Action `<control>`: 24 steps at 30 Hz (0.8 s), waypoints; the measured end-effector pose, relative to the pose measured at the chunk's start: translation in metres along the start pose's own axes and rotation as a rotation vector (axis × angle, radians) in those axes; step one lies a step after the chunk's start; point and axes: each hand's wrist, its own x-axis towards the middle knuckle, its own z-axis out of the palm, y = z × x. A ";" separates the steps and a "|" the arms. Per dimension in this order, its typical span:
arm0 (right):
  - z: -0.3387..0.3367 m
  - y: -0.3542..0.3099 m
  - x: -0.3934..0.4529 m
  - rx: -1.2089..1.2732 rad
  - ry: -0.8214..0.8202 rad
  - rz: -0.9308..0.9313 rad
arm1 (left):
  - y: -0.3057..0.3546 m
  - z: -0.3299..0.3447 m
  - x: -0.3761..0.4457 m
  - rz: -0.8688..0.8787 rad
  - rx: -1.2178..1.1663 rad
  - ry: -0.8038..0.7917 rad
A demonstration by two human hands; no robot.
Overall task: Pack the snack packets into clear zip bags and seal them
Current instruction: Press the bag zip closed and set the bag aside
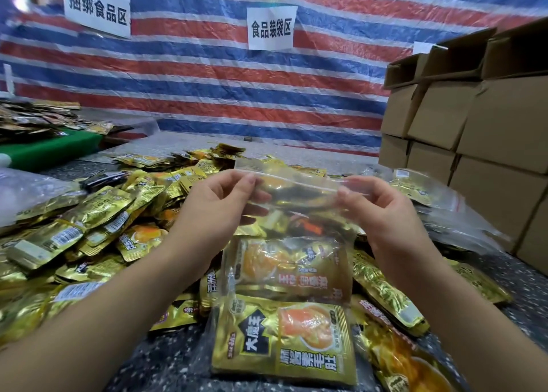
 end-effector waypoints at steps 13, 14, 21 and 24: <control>0.049 -0.056 0.009 -1.041 -0.236 -0.494 | 0.001 0.001 0.001 0.039 0.017 -0.003; 0.055 -0.059 0.014 -1.045 -0.316 -0.424 | 0.000 0.001 0.001 0.051 0.026 0.002; 0.074 -0.052 0.043 -1.043 -0.436 -0.280 | 0.001 0.000 0.000 0.145 0.069 0.041; 0.075 -0.048 0.049 -1.031 -0.475 -0.244 | 0.001 -0.001 0.000 0.136 0.091 0.030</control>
